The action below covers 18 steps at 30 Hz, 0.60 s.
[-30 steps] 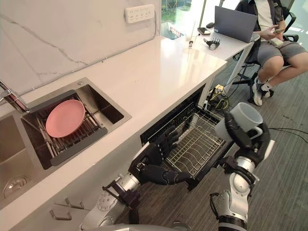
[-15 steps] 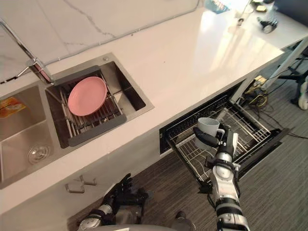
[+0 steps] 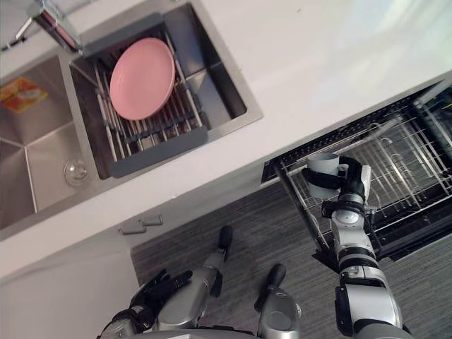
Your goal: Walk over to the sink, pick up the cup, carry it to the dishwasher, place the cup inside the dishwasher, then close the dishwasher door
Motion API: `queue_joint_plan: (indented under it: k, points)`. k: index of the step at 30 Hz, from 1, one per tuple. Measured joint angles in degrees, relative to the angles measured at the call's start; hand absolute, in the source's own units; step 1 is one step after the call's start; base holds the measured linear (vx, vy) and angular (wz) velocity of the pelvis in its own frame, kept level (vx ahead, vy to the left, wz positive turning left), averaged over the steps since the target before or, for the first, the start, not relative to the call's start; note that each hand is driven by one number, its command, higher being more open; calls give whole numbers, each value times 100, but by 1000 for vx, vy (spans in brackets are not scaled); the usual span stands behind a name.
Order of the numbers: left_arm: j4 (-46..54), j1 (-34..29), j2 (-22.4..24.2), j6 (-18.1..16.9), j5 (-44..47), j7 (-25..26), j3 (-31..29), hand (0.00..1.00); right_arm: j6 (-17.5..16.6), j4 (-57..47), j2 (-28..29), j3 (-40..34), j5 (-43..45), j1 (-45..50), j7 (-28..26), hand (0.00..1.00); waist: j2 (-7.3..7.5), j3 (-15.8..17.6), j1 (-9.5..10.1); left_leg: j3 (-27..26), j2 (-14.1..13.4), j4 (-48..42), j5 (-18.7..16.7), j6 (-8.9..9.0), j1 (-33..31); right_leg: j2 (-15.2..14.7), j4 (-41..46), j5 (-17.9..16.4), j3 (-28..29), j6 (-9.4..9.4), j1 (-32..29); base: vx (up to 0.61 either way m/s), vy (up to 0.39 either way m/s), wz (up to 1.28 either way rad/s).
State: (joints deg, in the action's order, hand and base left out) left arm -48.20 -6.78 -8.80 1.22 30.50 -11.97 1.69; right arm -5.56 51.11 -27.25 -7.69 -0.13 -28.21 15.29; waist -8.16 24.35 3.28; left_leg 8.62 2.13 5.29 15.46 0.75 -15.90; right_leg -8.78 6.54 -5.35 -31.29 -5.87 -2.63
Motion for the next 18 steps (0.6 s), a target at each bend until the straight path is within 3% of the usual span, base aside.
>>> queue_joint_plan:
  k: [1,13,18]
  points:
    - [0,32,1,61,48,-134,-17,100,16,59,-29,89,-1,-75,-28,100,-36,61,21,38,2,-3,18,1,-55,-16,78,-33,-24,3,-66,-40,-9,14]
    - [-200,207,-14,181,224,-337,-14,100,30,112,-271,351,54,-331,-124,100,-85,117,72,257,19,7,28,35,-110,-87,548,-339,-120,37,-203,-21,-45,9]
    - [-232,213,-7,259,284,-321,-14,100,79,-385,-102,217,28,-105,289,100,-61,104,47,215,48,7,12,56,88,-127,557,-381,-42,34,-26,10,-51,0]
